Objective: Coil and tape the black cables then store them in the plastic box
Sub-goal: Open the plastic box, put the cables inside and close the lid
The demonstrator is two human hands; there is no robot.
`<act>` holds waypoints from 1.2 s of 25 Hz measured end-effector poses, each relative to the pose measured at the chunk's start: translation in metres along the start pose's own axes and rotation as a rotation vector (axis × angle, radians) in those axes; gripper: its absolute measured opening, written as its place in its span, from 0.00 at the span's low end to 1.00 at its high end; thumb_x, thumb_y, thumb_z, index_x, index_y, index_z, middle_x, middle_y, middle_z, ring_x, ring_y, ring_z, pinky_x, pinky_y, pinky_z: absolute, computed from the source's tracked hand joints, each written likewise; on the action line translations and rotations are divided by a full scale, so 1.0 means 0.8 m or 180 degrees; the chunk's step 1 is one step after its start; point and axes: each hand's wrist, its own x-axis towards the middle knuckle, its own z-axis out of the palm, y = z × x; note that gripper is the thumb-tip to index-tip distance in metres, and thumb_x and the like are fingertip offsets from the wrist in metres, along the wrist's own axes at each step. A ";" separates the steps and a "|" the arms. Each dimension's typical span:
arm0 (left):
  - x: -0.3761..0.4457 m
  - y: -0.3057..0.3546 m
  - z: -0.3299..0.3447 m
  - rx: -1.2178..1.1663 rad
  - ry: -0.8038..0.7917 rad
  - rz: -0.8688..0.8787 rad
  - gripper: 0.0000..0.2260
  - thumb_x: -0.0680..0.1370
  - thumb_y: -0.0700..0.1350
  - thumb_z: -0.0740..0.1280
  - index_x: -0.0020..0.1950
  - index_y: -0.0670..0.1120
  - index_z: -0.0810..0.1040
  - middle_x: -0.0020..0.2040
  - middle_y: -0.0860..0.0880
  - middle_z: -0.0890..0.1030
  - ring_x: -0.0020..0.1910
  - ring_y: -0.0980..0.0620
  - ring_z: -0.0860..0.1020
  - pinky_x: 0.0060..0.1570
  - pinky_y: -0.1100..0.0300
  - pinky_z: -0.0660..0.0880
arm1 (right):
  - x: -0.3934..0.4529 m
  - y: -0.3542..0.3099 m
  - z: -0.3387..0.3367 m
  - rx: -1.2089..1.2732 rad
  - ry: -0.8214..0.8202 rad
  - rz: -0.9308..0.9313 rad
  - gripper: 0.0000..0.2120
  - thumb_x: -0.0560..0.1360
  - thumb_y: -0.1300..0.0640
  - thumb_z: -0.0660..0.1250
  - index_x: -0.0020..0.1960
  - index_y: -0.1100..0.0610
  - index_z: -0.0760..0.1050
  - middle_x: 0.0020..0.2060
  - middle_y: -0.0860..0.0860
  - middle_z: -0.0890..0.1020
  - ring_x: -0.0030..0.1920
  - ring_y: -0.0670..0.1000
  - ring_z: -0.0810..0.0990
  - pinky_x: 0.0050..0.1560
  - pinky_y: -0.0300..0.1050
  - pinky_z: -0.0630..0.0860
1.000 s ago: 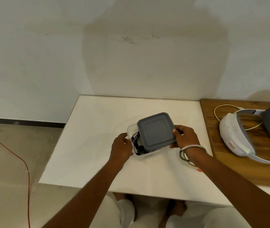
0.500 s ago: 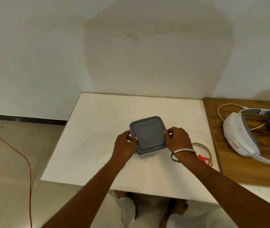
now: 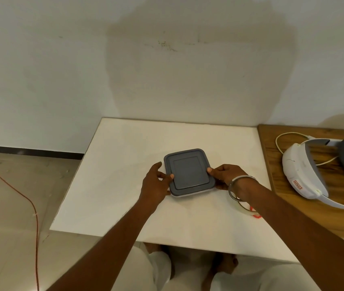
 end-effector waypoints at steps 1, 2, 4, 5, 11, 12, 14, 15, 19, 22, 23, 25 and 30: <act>-0.001 0.000 0.000 -0.0012 -0.0010 0.0089 0.30 0.77 0.39 0.68 0.75 0.52 0.61 0.45 0.47 0.73 0.48 0.45 0.78 0.41 0.52 0.81 | 0.000 0.001 -0.001 0.0012 -0.0042 -0.0019 0.13 0.71 0.54 0.72 0.47 0.63 0.75 0.37 0.56 0.79 0.34 0.52 0.78 0.35 0.39 0.80; 0.000 0.000 0.000 0.0077 -0.0046 0.0186 0.32 0.77 0.38 0.68 0.76 0.54 0.59 0.44 0.46 0.73 0.48 0.42 0.78 0.42 0.48 0.82 | 0.001 0.002 -0.001 -0.0036 -0.0048 -0.0064 0.14 0.71 0.54 0.72 0.48 0.64 0.76 0.38 0.57 0.80 0.34 0.52 0.78 0.37 0.40 0.80; -0.001 0.001 -0.002 0.0361 -0.0170 0.0339 0.33 0.76 0.39 0.69 0.77 0.54 0.58 0.47 0.44 0.72 0.49 0.39 0.78 0.44 0.43 0.81 | 0.002 0.003 -0.002 -0.0276 -0.0025 -0.0191 0.15 0.70 0.53 0.72 0.48 0.64 0.76 0.38 0.57 0.80 0.34 0.53 0.79 0.41 0.44 0.81; -0.001 0.004 -0.004 0.0488 -0.0294 0.0394 0.34 0.76 0.40 0.70 0.77 0.55 0.58 0.49 0.43 0.71 0.47 0.39 0.78 0.44 0.44 0.82 | 0.004 0.003 -0.003 -0.0380 -0.0037 -0.0232 0.16 0.70 0.52 0.72 0.48 0.64 0.77 0.37 0.58 0.81 0.34 0.54 0.80 0.43 0.45 0.82; -0.005 0.025 -0.023 0.1349 -0.1077 0.0654 0.48 0.65 0.39 0.79 0.68 0.65 0.50 0.51 0.56 0.69 0.47 0.52 0.73 0.47 0.62 0.75 | 0.008 -0.005 -0.004 -0.0659 -0.0230 -0.0241 0.14 0.74 0.49 0.68 0.45 0.61 0.74 0.35 0.56 0.80 0.33 0.53 0.80 0.38 0.46 0.82; -0.005 0.025 -0.024 0.1333 -0.1043 0.0666 0.47 0.65 0.38 0.80 0.67 0.65 0.51 0.50 0.56 0.69 0.47 0.51 0.73 0.48 0.60 0.76 | 0.010 -0.005 -0.004 -0.0651 -0.0271 -0.0228 0.13 0.74 0.50 0.67 0.45 0.61 0.74 0.36 0.56 0.80 0.33 0.53 0.79 0.39 0.46 0.82; -0.002 0.024 -0.023 0.1253 -0.1000 0.0666 0.47 0.64 0.38 0.80 0.67 0.65 0.53 0.49 0.56 0.70 0.47 0.50 0.73 0.52 0.55 0.77 | 0.013 -0.005 -0.005 -0.0610 -0.0361 -0.0200 0.13 0.75 0.50 0.67 0.46 0.61 0.74 0.37 0.56 0.79 0.34 0.54 0.79 0.41 0.48 0.81; 0.000 0.024 -0.023 0.1242 -0.0990 0.0630 0.47 0.63 0.37 0.80 0.68 0.65 0.54 0.48 0.56 0.71 0.47 0.49 0.74 0.54 0.53 0.77 | 0.015 -0.005 -0.005 -0.0598 -0.0395 -0.0195 0.12 0.75 0.50 0.66 0.46 0.61 0.74 0.37 0.57 0.79 0.34 0.54 0.79 0.42 0.48 0.81; 0.010 0.031 -0.026 0.1286 -0.0990 0.0504 0.51 0.63 0.36 0.80 0.76 0.57 0.55 0.46 0.54 0.73 0.50 0.45 0.76 0.56 0.55 0.75 | 0.020 -0.004 -0.003 -0.0552 -0.0315 -0.0238 0.12 0.75 0.50 0.66 0.45 0.60 0.73 0.37 0.57 0.80 0.35 0.55 0.79 0.45 0.51 0.82; 0.022 0.042 -0.016 0.1308 -0.1039 0.0470 0.50 0.63 0.36 0.80 0.76 0.57 0.55 0.47 0.52 0.74 0.54 0.42 0.77 0.59 0.53 0.75 | 0.025 -0.004 -0.005 -0.0649 0.0081 -0.0364 0.14 0.75 0.48 0.66 0.46 0.60 0.74 0.36 0.56 0.80 0.33 0.54 0.79 0.40 0.46 0.81; 0.027 0.046 -0.011 0.1341 -0.1047 0.0492 0.49 0.63 0.36 0.80 0.76 0.57 0.56 0.48 0.52 0.74 0.54 0.42 0.78 0.59 0.51 0.75 | 0.027 -0.004 -0.008 -0.0728 0.0241 -0.0464 0.15 0.75 0.47 0.66 0.48 0.60 0.74 0.36 0.56 0.81 0.31 0.53 0.79 0.37 0.43 0.80; 0.036 0.052 0.005 0.1413 -0.0926 0.0536 0.46 0.64 0.38 0.79 0.76 0.55 0.59 0.52 0.49 0.77 0.55 0.45 0.78 0.60 0.51 0.75 | 0.032 -0.004 -0.018 -0.0751 0.0548 -0.0650 0.14 0.74 0.47 0.67 0.49 0.58 0.72 0.37 0.57 0.81 0.29 0.51 0.79 0.31 0.40 0.77; 0.051 0.068 0.066 0.1368 -0.0666 0.0681 0.36 0.68 0.40 0.77 0.73 0.50 0.67 0.54 0.46 0.79 0.54 0.50 0.76 0.54 0.59 0.70 | 0.053 -0.002 -0.067 -0.0755 0.1044 -0.0913 0.15 0.73 0.49 0.69 0.51 0.57 0.70 0.34 0.57 0.81 0.28 0.53 0.80 0.33 0.45 0.77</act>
